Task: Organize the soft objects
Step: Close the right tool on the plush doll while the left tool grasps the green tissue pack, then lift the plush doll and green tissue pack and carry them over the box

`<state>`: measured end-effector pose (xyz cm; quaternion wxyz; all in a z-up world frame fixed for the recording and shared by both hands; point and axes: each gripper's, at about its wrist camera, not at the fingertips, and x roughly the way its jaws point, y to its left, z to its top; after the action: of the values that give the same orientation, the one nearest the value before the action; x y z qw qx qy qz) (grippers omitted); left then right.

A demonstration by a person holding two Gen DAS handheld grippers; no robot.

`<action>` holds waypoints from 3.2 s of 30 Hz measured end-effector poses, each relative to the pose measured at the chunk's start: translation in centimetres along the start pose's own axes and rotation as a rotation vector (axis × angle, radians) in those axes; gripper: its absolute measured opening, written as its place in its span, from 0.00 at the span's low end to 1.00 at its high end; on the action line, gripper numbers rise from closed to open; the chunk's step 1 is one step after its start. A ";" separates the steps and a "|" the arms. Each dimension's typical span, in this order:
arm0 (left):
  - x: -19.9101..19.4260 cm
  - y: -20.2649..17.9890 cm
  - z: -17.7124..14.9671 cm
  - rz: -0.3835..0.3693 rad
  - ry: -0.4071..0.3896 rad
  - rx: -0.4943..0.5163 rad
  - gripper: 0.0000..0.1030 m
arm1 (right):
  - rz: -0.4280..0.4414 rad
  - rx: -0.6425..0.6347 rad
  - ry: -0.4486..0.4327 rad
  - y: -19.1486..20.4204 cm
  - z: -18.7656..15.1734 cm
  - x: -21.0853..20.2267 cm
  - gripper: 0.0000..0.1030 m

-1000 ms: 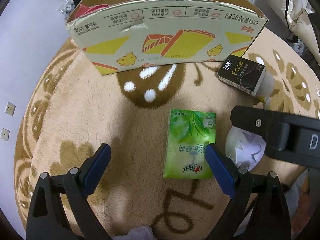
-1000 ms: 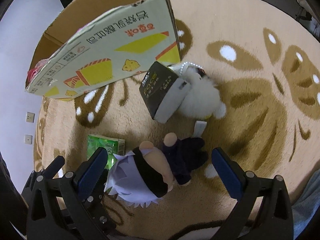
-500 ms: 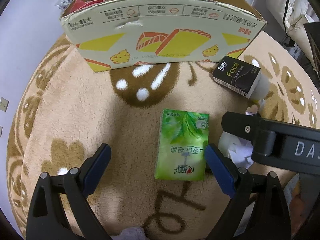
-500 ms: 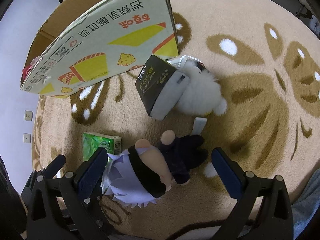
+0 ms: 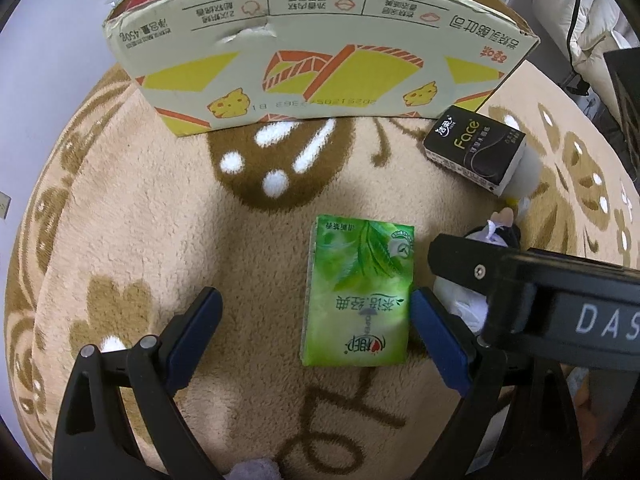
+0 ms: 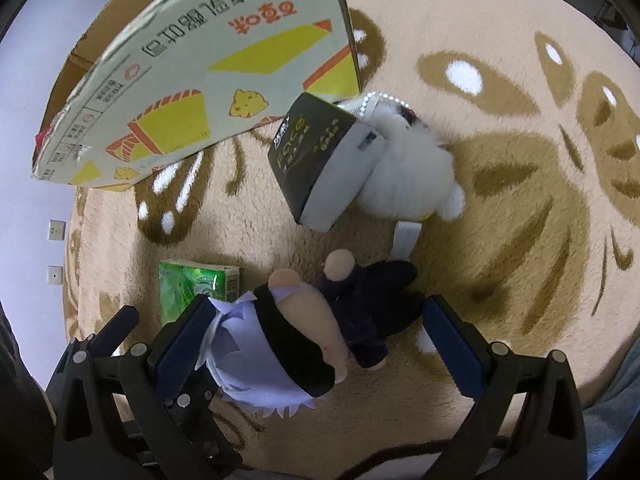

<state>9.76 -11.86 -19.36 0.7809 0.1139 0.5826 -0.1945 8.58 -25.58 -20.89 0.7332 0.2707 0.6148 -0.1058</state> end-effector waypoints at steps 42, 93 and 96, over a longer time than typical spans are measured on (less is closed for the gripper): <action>-1.3 1.0 -1.5 -0.018 -0.029 -0.065 0.48 | 0.088 -0.012 -0.085 -0.2 0.2 -3.3 0.60; -13.0 2.8 8.3 0.186 -0.571 -0.017 0.48 | 0.247 -0.211 -0.587 3.6 7.1 -15.2 0.61; -12.2 2.7 9.5 0.164 -0.554 -0.006 0.48 | 0.240 -0.229 -0.593 4.0 7.9 -14.8 0.61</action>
<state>16.19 -11.15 -5.00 0.9237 0.1009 0.3367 -0.1525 13.91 -29.02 -4.91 0.9129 0.2147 0.3463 -0.0230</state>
